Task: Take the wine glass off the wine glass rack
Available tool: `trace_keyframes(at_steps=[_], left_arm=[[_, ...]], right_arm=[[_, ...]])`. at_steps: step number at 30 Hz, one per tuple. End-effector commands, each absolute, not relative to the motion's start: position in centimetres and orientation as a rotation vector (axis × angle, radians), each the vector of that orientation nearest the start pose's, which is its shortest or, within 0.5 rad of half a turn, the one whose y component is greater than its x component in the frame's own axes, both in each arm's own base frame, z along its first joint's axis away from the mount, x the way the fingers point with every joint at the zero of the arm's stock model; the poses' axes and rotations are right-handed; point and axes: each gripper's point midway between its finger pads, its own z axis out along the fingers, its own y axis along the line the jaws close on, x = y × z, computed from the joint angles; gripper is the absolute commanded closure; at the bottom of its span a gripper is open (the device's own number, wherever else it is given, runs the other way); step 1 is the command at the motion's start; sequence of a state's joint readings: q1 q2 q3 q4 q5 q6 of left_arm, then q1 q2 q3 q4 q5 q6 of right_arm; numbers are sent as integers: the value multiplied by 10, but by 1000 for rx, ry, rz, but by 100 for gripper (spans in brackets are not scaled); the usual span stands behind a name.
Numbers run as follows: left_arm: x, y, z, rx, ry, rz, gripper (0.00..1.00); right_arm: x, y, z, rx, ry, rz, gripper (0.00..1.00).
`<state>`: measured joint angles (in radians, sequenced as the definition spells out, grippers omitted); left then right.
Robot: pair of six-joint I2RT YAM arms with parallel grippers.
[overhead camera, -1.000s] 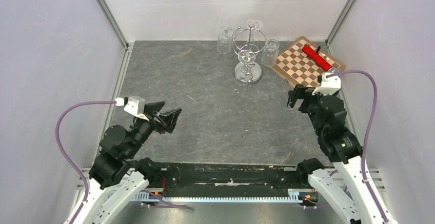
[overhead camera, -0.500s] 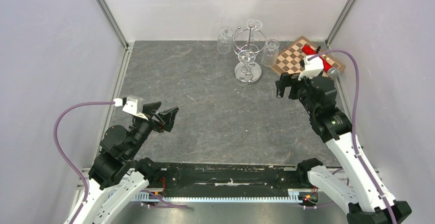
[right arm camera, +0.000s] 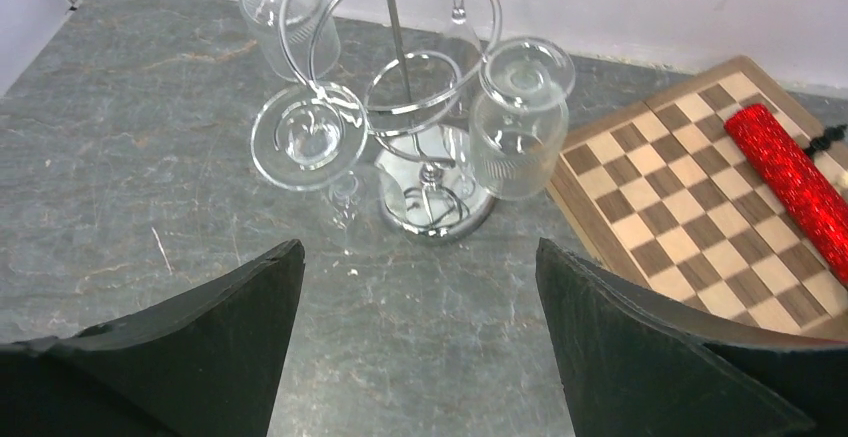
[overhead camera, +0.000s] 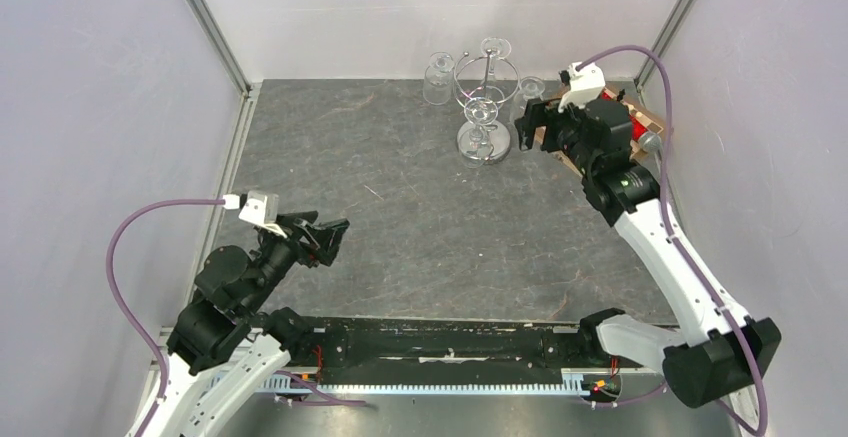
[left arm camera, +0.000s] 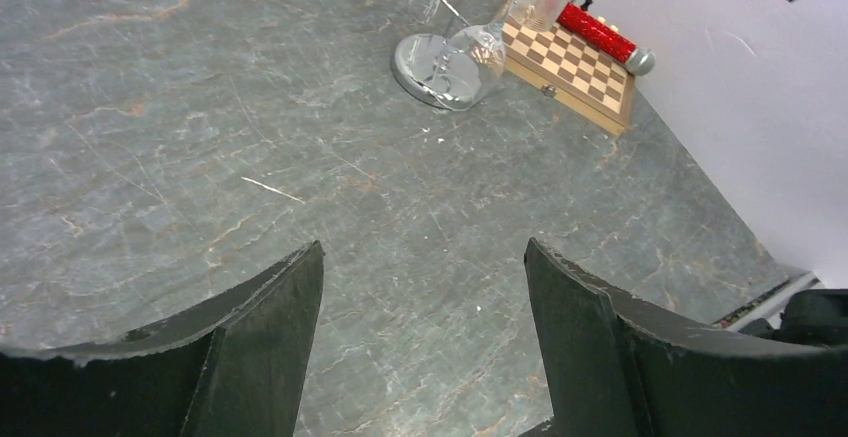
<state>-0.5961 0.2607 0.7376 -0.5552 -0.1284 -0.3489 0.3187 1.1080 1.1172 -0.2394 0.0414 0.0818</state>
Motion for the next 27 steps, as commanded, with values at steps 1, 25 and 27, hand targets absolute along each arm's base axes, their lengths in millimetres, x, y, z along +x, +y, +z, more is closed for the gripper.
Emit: trace_keyframes(at_steps=[1, 25, 27], left_arm=[[163, -117, 283, 78, 1710, -719, 20], [157, -119, 271, 95, 1715, -746, 26], [157, -119, 271, 95, 1714, -746, 26]], right_arm=[[383, 134, 370, -183, 1636, 324, 12], [495, 196, 345, -216, 1564, 288, 16], [501, 197, 341, -211, 1559, 282, 17]])
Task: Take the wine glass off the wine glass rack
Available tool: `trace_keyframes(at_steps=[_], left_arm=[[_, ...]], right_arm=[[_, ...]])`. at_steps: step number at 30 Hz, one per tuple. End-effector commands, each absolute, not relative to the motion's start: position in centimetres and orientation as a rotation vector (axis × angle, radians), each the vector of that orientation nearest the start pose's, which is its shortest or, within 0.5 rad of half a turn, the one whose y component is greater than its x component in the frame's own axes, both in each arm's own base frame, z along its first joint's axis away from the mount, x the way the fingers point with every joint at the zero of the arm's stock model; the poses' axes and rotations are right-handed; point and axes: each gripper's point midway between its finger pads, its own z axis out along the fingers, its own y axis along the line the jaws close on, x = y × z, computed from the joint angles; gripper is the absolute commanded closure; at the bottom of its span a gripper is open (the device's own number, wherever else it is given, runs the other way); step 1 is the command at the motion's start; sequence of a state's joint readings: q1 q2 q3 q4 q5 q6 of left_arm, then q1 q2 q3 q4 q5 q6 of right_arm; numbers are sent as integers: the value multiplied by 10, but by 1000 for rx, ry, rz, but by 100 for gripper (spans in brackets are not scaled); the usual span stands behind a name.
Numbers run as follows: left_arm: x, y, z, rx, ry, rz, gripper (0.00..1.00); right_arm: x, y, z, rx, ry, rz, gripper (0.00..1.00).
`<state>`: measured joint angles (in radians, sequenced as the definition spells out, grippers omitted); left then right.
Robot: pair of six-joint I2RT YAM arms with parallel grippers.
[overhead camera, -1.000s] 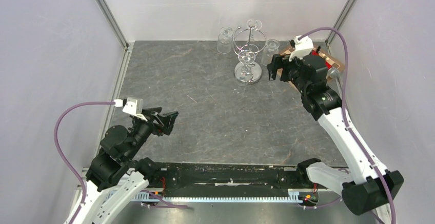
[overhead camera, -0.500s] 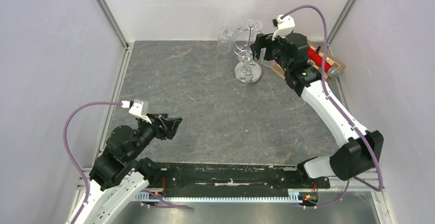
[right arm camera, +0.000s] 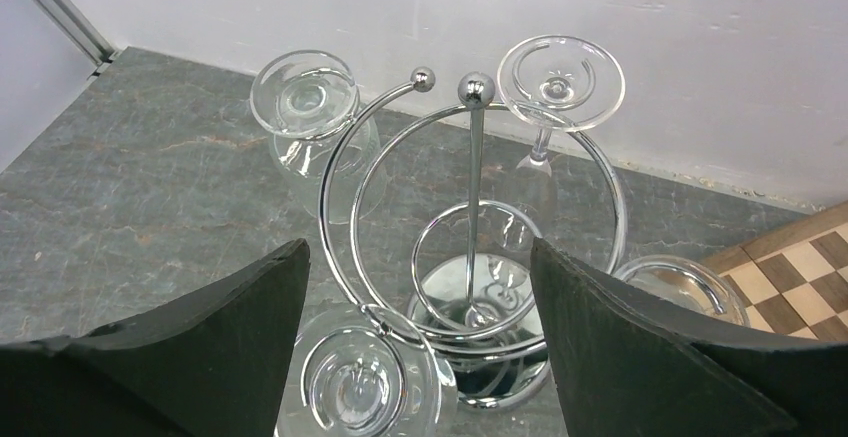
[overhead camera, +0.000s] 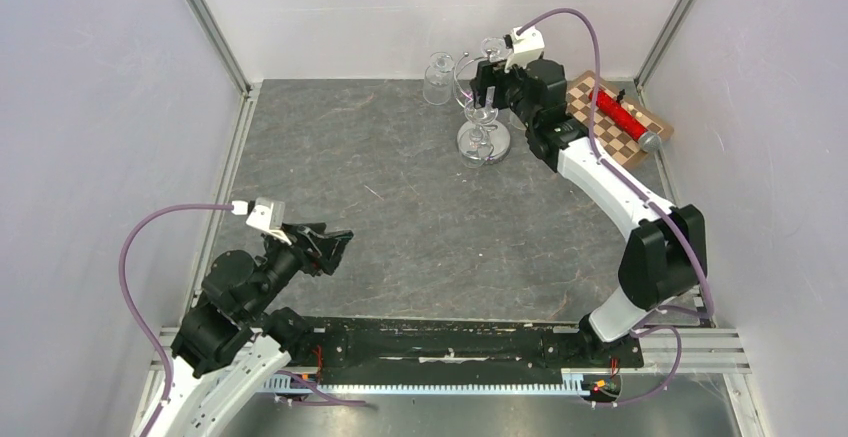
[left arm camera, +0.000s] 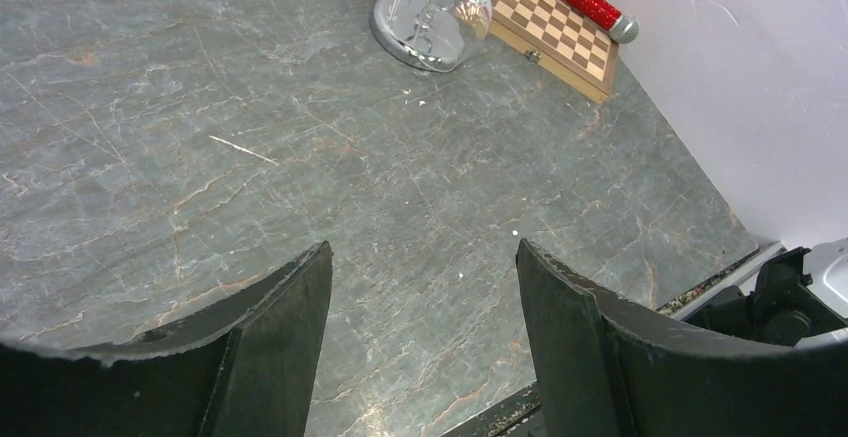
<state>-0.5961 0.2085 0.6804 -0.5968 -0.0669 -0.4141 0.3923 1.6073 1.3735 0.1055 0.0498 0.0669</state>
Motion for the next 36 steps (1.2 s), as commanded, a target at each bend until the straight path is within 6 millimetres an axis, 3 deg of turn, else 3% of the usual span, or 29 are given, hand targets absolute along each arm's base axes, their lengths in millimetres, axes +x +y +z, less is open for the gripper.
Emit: trace_keyframes(at_steps=[1, 13, 22, 32, 36], left_arm=[[157, -118, 272, 95, 1713, -746, 26], [155, -118, 274, 99, 1697, -752, 26], [154, -119, 275, 108, 1690, -760, 26], [152, -120, 277, 116, 1675, -769, 26], [152, -120, 276, 120, 1676, -771, 26]], right_arm=[[503, 197, 339, -209, 1557, 278, 17], [529, 201, 330, -197, 1495, 238, 34], [541, 203, 324, -176, 1456, 235, 40], [549, 205, 306, -167, 1464, 224, 51], [547, 203, 308, -155, 1436, 224, 55]])
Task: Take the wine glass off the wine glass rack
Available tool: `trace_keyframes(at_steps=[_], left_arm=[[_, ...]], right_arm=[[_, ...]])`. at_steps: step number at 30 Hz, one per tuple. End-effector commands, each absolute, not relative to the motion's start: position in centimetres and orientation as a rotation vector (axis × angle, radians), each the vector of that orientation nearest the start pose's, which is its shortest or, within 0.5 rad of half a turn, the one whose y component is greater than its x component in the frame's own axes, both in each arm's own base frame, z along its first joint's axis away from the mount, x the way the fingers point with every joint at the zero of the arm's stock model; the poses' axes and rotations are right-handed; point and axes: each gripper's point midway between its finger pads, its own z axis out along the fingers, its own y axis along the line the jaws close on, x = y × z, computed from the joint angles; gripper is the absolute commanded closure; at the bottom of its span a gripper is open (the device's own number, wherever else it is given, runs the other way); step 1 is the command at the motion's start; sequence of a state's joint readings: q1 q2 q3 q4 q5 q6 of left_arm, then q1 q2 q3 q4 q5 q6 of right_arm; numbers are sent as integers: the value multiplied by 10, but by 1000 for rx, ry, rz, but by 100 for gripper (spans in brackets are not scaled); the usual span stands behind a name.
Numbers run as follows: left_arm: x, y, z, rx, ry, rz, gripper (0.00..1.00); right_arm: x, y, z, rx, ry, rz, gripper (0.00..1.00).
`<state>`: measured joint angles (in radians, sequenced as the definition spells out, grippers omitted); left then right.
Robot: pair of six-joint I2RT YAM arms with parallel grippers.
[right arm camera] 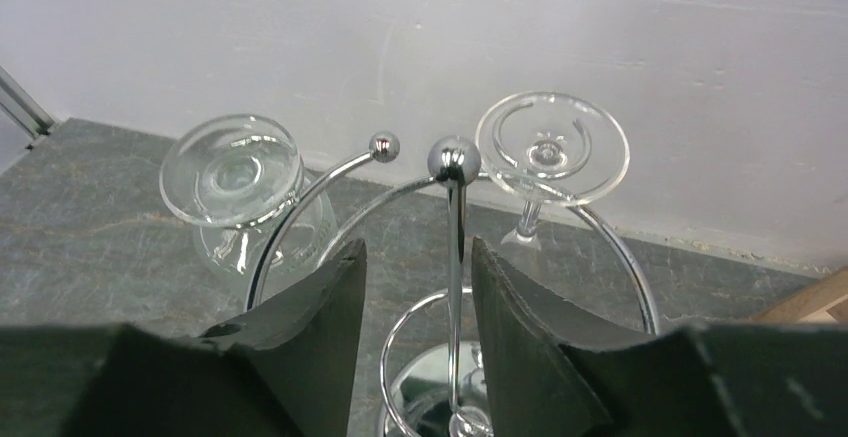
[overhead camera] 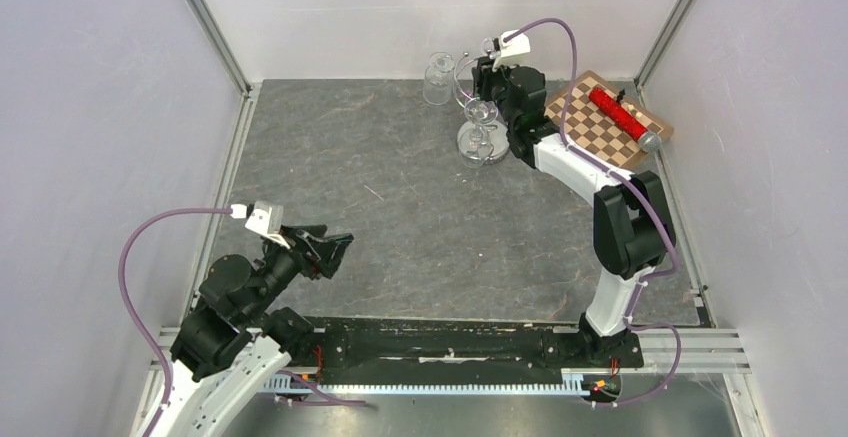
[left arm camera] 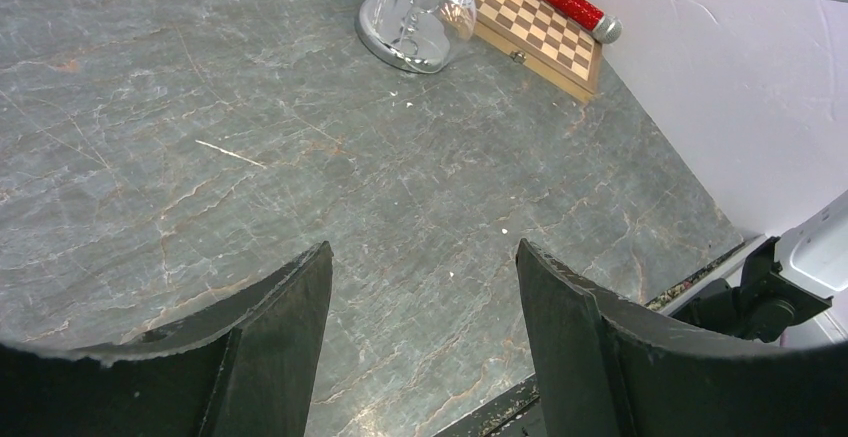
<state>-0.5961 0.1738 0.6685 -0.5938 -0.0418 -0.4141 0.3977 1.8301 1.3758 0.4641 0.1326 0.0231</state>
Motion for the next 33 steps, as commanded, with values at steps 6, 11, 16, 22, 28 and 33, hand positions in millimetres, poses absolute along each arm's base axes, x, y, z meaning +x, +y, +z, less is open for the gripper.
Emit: trace_keyframes(at_steps=[6, 11, 16, 22, 28, 33], left_arm=[[153, -121, 275, 121, 1680, -769, 26], [153, -121, 276, 121, 1677, -771, 26], [153, -121, 276, 124, 1678, -770, 26], [153, -121, 275, 124, 1678, -770, 26], [153, -121, 276, 127, 1677, -770, 26], [153, -122, 275, 129, 1681, -770, 26]], right_arm=[[549, 202, 308, -161, 1426, 201, 61], [551, 200, 305, -163, 1426, 185, 64], [551, 198, 303, -159, 1421, 174, 69], [554, 198, 299, -154, 1419, 167, 73], [558, 198, 296, -155, 1414, 163, 74], [562, 199, 293, -159, 1413, 151, 74]])
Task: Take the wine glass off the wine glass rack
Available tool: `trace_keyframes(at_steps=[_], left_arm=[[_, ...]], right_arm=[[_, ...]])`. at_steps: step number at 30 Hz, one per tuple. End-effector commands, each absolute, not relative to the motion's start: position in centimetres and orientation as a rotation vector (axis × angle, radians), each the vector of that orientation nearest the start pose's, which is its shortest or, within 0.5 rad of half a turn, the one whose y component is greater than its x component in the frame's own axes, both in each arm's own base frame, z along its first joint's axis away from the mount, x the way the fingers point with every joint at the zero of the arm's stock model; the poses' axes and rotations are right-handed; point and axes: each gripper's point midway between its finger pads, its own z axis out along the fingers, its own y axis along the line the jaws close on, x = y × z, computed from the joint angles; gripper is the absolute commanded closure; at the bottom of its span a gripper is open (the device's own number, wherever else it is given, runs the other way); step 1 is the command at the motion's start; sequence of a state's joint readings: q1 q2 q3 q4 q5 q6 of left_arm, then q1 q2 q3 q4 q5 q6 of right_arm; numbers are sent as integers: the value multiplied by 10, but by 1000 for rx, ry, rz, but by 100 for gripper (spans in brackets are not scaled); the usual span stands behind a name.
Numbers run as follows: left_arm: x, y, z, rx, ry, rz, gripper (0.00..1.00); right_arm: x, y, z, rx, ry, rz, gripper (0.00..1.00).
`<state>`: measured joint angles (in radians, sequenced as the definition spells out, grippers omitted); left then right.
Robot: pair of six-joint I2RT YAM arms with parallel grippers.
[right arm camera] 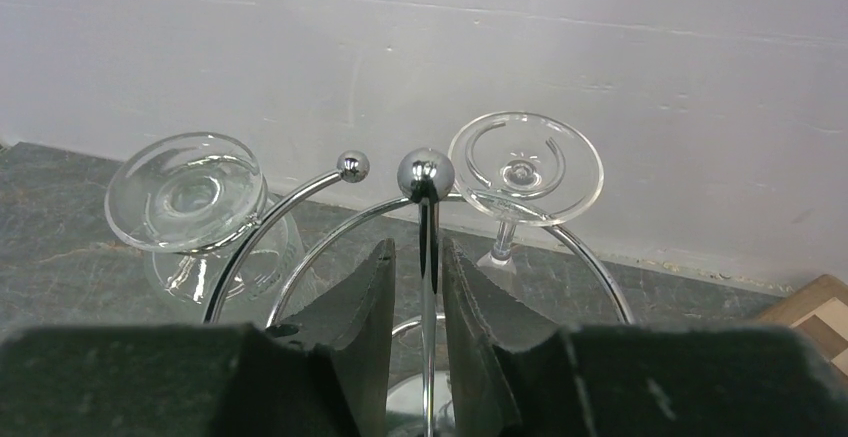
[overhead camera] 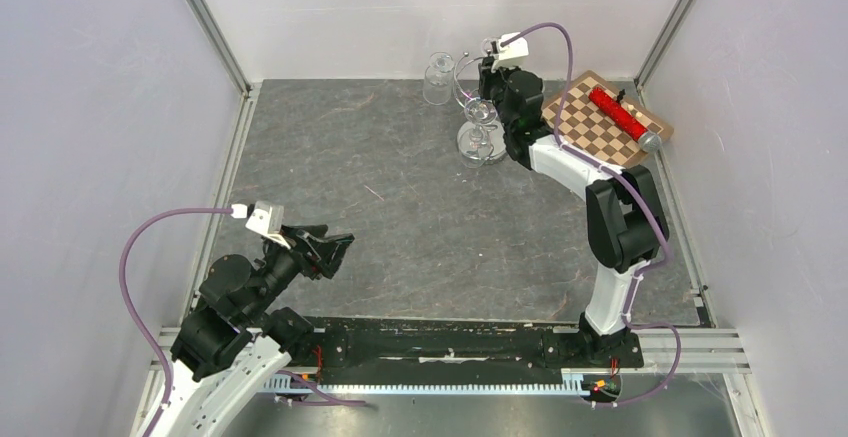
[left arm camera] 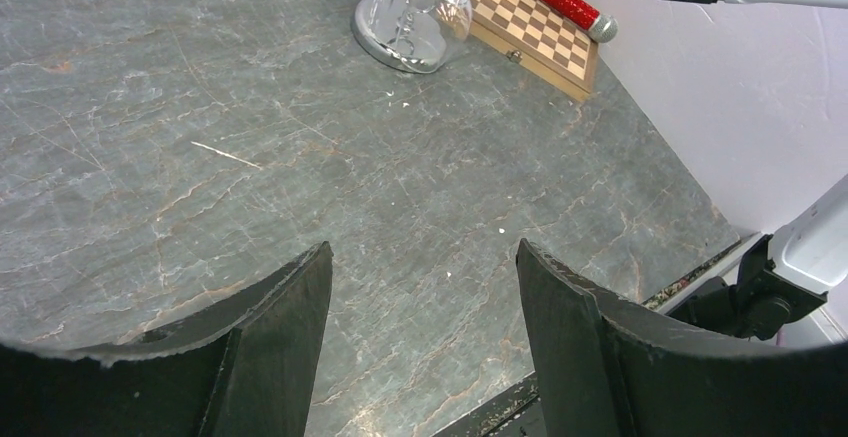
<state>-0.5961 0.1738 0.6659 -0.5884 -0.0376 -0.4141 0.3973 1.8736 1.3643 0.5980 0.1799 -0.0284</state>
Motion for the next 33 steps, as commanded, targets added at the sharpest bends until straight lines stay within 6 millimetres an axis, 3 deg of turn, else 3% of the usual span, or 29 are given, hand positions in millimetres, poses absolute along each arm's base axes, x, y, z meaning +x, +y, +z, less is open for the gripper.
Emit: trace_keyframes(at_steps=[1, 9, 12, 21, 33], left_arm=[[153, -122, 275, 129, 1680, -771, 26], [155, -123, 275, 131, 1681, -770, 26], [155, -123, 274, 130, 1685, -767, 26], [157, -123, 272, 128, 1694, -759, 26], [157, -125, 272, 140, 1696, -772, 26]], right_arm=[[562, 199, 294, -161, 1406, 153, 74], [566, 199, 296, -159, 1390, 141, 85], [570, 201, 296, -168, 1389, 137, 100], [569, 204, 305, -193, 1347, 136, 100], [556, 202, 348, -186, 1232, 165, 100]])
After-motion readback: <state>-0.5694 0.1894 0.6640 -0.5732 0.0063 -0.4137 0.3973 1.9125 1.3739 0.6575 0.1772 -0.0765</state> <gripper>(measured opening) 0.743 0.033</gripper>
